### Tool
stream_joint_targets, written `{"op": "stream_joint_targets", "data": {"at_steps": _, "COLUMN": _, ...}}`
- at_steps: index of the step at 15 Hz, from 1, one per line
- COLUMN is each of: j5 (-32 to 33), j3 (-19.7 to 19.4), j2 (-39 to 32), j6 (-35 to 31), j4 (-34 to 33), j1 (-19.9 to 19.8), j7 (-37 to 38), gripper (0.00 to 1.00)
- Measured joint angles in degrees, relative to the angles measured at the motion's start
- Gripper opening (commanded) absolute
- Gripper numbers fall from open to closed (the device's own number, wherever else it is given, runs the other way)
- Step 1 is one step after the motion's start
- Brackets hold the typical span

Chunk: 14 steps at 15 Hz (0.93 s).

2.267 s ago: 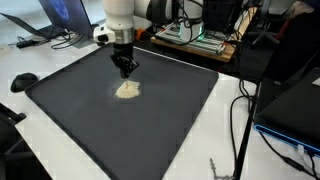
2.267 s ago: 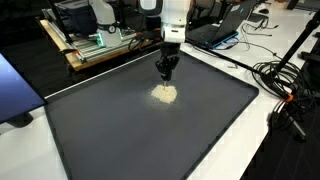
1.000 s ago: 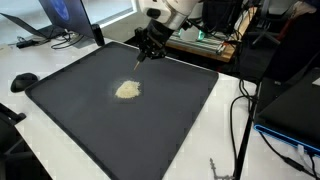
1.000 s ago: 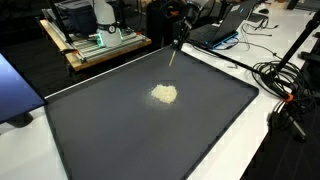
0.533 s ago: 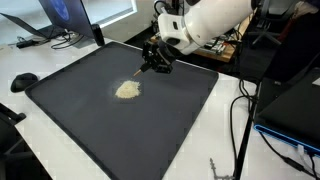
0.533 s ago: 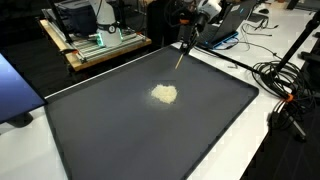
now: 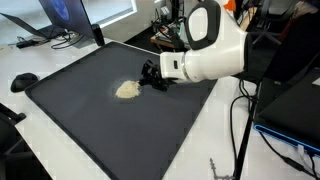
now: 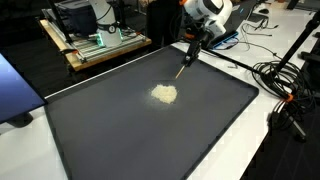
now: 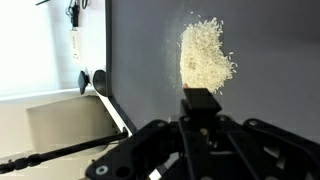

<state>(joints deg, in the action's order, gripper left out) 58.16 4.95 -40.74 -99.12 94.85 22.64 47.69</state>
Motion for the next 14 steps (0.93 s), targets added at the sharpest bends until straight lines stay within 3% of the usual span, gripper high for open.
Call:
{"op": "stream_joint_targets", "data": {"at_steps": 8, "j5": 1.42, "j3": -0.27, "j2": -10.69, "j6": 5.87, "j4": -10.97, "j1": 1.84, "j7": -0.84, "gripper": 0.03}}
{"op": "stream_joint_targets", "data": {"at_steps": 14, "j5": 0.92, "j3": -0.14, "j2": -10.05, "j6": 4.52, "j4": -13.05, "j1": 0.43, "j7": -4.63, "gripper": 0.03}}
